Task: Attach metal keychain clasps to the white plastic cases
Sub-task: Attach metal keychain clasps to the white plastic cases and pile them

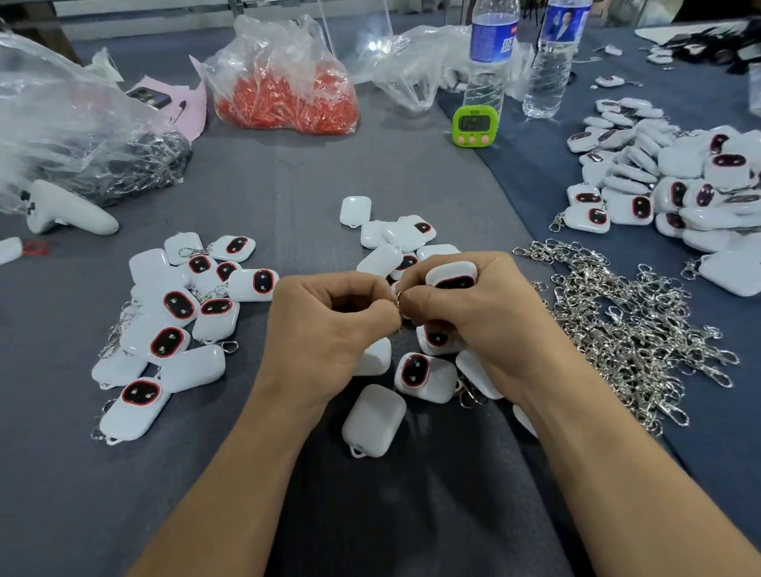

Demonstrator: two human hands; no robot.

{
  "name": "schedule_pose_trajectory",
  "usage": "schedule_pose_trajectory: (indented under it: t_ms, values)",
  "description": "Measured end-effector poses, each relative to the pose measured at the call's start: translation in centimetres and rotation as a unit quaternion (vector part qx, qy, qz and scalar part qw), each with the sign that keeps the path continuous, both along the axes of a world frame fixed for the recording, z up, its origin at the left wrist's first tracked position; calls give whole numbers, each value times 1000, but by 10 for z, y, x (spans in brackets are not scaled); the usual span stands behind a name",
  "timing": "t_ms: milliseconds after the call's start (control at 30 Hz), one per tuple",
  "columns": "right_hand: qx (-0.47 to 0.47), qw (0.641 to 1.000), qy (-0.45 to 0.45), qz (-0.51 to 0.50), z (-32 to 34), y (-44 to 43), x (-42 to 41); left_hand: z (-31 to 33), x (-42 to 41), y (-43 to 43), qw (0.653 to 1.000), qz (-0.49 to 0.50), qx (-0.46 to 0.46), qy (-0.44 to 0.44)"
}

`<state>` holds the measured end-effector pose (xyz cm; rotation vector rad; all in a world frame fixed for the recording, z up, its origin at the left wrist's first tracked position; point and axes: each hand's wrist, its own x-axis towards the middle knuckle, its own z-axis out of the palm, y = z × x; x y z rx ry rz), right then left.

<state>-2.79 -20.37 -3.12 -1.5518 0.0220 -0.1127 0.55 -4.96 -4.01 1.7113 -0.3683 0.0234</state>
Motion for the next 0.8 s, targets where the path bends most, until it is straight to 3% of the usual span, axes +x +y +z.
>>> schedule_pose_trajectory:
  t_ms: [167,300,367,467,533,600,667,800]
  values:
    - [22,998,14,-58,-3,7,2,0,6,6,990,136,10,-33]
    - [48,993,35,-104,-1,7,4,4,19,38,916,315,187,-163]
    - [-26,994,-7,-105,3,13,3,4,24,50,889,349,242,-174]
    - [-38,997,-36,53,10,33,-7,1,25,50,885,331,287,-157]
    - [-9,977,19,212,13,46,-18,-2,25,45,896,301,295,-141]
    - [-123,945,43,300,12,49,-23,-6,26,44,906,264,303,-133]
    - [-230,924,36,305,10,45,-20,-9,28,43,915,235,305,-118]
    - [-260,943,32,204,6,34,-11,-11,30,42,932,189,292,-99]
